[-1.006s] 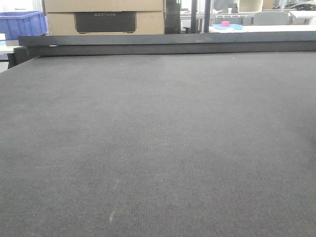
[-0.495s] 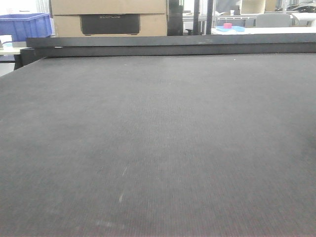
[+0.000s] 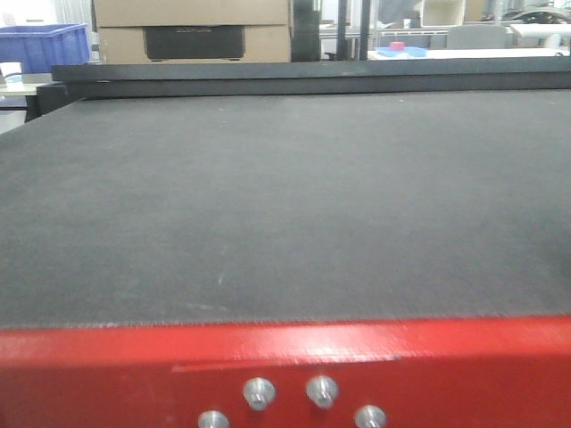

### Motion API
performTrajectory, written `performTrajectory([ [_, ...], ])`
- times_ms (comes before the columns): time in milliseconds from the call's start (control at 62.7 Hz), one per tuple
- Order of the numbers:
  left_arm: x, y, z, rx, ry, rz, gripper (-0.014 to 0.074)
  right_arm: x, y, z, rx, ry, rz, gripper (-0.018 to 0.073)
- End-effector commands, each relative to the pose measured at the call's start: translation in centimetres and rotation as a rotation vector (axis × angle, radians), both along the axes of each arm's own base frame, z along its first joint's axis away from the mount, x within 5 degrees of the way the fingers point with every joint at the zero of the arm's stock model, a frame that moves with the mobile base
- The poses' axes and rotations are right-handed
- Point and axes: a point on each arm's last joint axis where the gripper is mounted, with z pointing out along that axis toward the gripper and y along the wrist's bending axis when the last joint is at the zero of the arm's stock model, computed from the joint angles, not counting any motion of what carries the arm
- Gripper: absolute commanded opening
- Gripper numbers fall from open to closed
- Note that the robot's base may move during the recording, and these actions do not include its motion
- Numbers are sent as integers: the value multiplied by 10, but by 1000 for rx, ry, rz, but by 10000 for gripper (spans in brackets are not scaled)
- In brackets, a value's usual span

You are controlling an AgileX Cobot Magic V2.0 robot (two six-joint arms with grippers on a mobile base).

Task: Place valve from conveyor to right shelf box
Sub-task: 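Drive the base away from the conveyor holding both valves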

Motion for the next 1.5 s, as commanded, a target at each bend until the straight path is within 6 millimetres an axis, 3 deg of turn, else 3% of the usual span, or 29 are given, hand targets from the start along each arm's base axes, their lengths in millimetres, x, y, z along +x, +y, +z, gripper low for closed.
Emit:
performTrajectory([
  [0, -2, 0, 7, -18, -67, 6, -111, 1, -2, 10, 4, -89, -17, -162],
  [1484, -2, 0, 7, -18, -67, 6, -111, 1, -2, 10, 4, -89, -17, -162],
])
